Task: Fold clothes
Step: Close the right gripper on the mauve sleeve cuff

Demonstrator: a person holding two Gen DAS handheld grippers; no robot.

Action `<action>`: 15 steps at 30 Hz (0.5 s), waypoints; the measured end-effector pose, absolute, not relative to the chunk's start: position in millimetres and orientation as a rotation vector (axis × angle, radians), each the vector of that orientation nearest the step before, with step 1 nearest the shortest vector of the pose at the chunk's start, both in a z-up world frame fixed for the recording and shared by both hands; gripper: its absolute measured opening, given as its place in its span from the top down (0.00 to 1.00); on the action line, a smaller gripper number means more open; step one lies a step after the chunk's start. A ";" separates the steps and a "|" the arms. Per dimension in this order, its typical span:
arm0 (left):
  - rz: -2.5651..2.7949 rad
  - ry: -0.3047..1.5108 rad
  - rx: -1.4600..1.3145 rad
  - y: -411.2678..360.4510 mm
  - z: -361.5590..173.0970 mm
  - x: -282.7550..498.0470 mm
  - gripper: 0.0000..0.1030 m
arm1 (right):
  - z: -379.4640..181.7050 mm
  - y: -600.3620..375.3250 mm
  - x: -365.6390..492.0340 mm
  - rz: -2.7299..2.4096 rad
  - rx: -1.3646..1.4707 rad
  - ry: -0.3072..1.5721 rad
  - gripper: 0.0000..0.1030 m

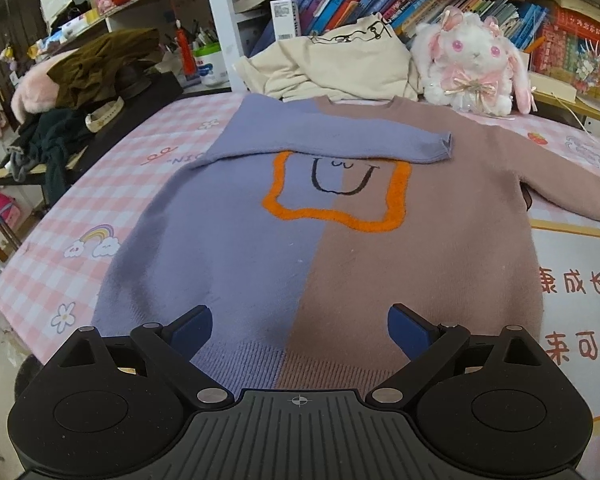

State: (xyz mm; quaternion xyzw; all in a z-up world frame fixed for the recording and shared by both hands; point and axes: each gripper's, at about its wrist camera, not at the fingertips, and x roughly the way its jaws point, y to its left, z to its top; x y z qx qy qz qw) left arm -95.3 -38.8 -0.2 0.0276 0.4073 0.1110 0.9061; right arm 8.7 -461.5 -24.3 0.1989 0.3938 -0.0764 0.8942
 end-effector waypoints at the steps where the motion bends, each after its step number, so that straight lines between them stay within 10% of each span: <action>1: 0.232 0.844 0.057 -38.2 -0.2 -95.9 0.06 | -25.0 -463.3 9.6 -0.146 0.433 0.808 0.48; 15: 0.224 0.866 0.106 -41.6 -0.2 -94.7 0.06 | -35.9 -491.8 13.4 -0.156 0.643 0.708 0.65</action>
